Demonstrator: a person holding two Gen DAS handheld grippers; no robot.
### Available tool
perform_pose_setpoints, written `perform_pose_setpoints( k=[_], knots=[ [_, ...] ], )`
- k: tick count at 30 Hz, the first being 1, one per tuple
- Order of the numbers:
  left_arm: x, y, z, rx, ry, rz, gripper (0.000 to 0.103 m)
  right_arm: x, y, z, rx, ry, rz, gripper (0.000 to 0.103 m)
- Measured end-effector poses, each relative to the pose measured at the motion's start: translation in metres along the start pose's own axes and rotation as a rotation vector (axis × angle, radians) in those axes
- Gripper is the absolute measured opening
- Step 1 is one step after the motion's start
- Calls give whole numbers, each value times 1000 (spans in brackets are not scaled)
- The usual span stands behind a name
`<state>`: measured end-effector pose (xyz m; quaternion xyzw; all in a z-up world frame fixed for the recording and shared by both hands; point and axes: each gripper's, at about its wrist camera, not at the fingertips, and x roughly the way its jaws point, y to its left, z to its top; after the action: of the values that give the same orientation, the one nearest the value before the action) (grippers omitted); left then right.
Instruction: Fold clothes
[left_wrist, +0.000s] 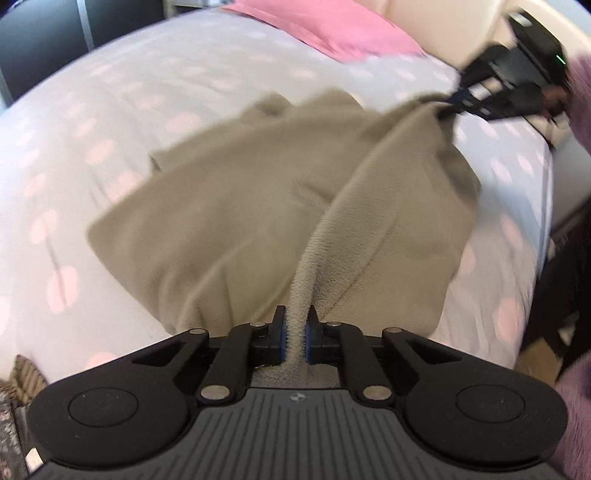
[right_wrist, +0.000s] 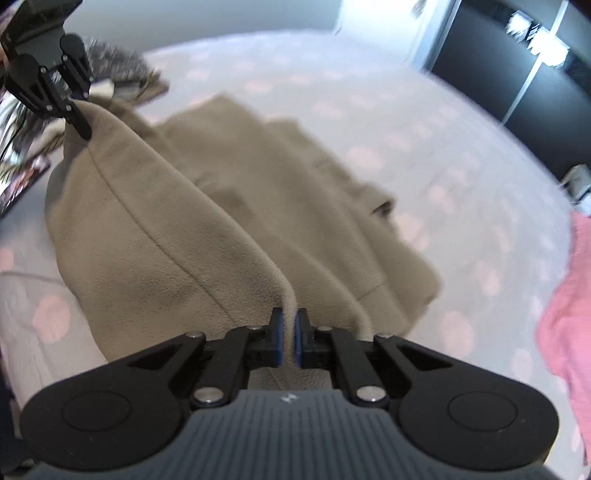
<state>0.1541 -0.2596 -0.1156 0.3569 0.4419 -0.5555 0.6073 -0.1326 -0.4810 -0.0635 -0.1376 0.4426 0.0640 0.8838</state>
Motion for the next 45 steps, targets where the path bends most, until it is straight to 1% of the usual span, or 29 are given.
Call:
perform_pose_setpoints(
  k=[2, 3, 7, 8, 9, 11, 13, 14, 15, 16, 17, 18, 19, 21, 23, 24, 25, 27, 29, 30, 32, 35, 37, 40, 43, 45],
  knots=[
    [1, 2, 6, -42, -10, 23, 6, -5, -6, 1, 63, -24, -47, 7],
    [1, 3, 9, -63, -15, 34, 6, -1, -7, 5, 80, -21, -60, 7],
    [2, 7, 20, -148, -34, 80, 6, 32, -1, 14, 80, 31, -137, 7],
    [11, 8, 21, -140, -21, 86, 8, 42, 0, 15, 84, 51, -146, 7],
    [20, 9, 22, -129, -6, 91, 11, 54, 0, 14, 80, 74, -151, 7],
    [32, 15, 19, -110, -3, 110, 28, 71, -3, 10, 80, 103, -154, 7],
    [39, 23, 13, -100, -3, 120, 32, 81, -10, 7, 98, 111, -146, 8],
    [40, 29, 10, -108, -8, 114, 35, 82, -12, 5, 101, 109, -144, 10],
    [41, 35, 7, -116, -13, 107, 37, 83, -14, 3, 105, 107, -141, 15],
    [38, 36, 5, -113, -24, 110, 41, 84, -16, 1, 108, 104, -139, 17],
    [36, 38, 3, -109, -35, 114, 44, 84, -17, -1, 110, 101, -137, 22],
    [32, 36, 1, -90, -46, 125, 45, 81, -17, -1, 100, 93, -135, 30],
    [28, 33, -1, -71, -56, 136, 48, 76, -15, -1, 82, 78, -128, 33],
    [20, 27, -2, -8, -70, 162, 51, 65, -12, 1, 36, 47, -100, 47],
    [13, 21, 1, 55, -84, 164, 59, 55, -10, 8, -12, 15, -57, 55],
    [12, 18, 5, 79, -92, 155, 59, 52, -8, 13, -34, 5, -28, 62],
    [10, 16, 8, 103, -101, 146, 60, 52, -6, 20, -59, -2, 1, 65],
    [14, 12, 16, 141, -97, 127, 62, 56, 1, 33, -125, 0, 54, 74],
    [22, 9, 24, 177, -82, 110, 65, 72, 6, 44, -184, 40, 95, 81],
    [26, 8, 27, 196, -74, 101, 66, 81, 7, 50, -210, 62, 110, 81],
    [39, 15, 28, 189, -33, 89, 66, 100, 6, 58, -233, 111, 136, 82],
    [59, 25, 28, 178, 30, 72, 67, 125, -8, 62, -189, 180, 185, 82],
    [66, 37, 22, 145, 31, 28, 72, 140, -17, 58, -174, 215, 204, 82],
    [77, 51, 17, 100, 33, -26, 73, 156, -30, 48, -120, 243, 252, 80],
    [86, 47, 15, 124, 41, -18, 74, 166, -38, 37, -70, 248, 300, 80],
    [87, 39, 13, 158, 42, 7, 74, 166, -40, 31, -51, 250, 324, 79]
  ],
)
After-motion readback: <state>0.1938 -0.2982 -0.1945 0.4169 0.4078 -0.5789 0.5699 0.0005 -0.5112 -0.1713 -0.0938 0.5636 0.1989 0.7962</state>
